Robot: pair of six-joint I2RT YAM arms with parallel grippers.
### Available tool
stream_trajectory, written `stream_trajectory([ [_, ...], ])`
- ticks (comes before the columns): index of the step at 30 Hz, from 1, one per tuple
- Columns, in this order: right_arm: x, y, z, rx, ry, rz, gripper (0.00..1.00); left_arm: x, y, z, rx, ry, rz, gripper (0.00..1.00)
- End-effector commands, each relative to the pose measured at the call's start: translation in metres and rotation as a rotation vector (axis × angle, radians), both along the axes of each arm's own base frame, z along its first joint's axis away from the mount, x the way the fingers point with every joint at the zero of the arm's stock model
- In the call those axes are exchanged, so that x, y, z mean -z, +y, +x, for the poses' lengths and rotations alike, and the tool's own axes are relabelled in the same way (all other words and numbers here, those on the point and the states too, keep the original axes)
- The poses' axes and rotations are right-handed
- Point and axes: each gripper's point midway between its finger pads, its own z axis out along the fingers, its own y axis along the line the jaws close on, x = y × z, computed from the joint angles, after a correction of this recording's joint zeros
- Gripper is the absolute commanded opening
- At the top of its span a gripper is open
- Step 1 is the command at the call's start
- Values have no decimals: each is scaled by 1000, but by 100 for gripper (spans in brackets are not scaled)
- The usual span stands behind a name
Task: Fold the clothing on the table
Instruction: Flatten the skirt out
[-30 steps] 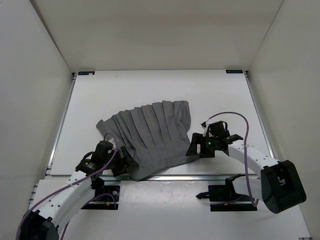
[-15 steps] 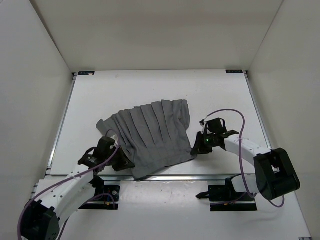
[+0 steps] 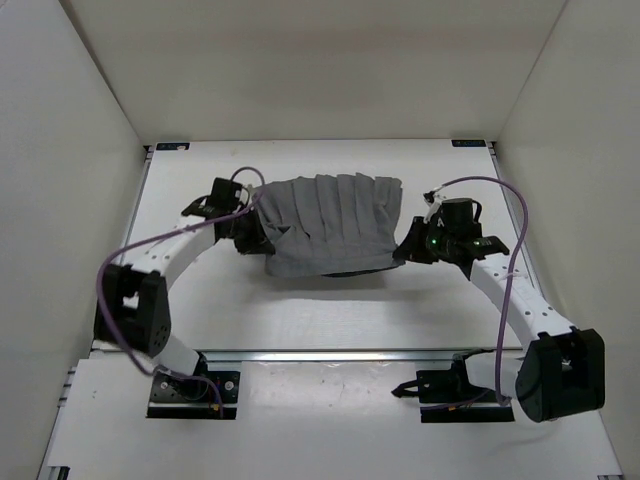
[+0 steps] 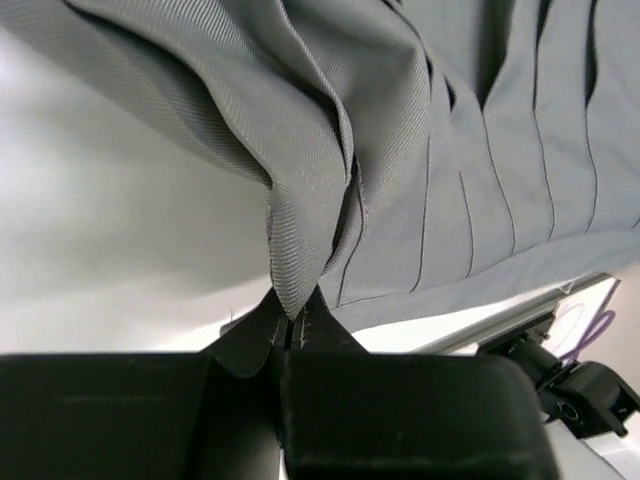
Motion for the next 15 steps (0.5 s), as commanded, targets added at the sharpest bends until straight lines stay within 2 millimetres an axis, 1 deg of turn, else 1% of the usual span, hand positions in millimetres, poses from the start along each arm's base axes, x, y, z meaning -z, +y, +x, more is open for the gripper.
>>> stream_trajectory([
  [1,-2,-14,-4,77,-11,-27,0,-21,-25,35,127,-83,4,0],
  [2,-4,-14,-7,91,-20,-20,0,-28,-35,47,155,-94,-4,0],
  [3,-5,-17,-8,100,-28,-9,0,-20,-43,48,179,-60,-6,0],
  [4,-5,-19,-10,121,-22,6,0,-28,-49,55,192,-74,-14,0],
  [5,-1,-20,-15,126,-7,24,0,-29,-55,60,206,-76,-21,0],
  [6,-1,-19,-19,119,-8,32,0,-21,-58,59,216,-56,-13,0],
  [7,4,-20,-21,126,2,32,0,-20,-55,61,200,-55,-8,0],
  [8,14,-20,-27,122,30,31,0,-13,-54,57,193,-39,-4,0],
  [9,16,-20,-28,114,30,36,0,-11,-50,56,177,-40,-5,0],
  [10,25,-21,-30,119,53,40,0,-7,-50,51,179,-39,-12,0],
  [11,29,-20,-31,112,60,48,0,4,-45,46,166,-16,-11,0],
  [12,35,-20,-33,109,79,47,0,11,-40,36,155,7,-12,0],
  [13,44,-19,-37,103,105,41,0,12,-39,35,153,-5,-14,2],
  [14,44,-17,-35,91,99,40,0,19,-35,27,147,8,-12,5],
  [15,48,-18,-38,100,114,46,0,31,-31,15,141,38,-6,6],
])
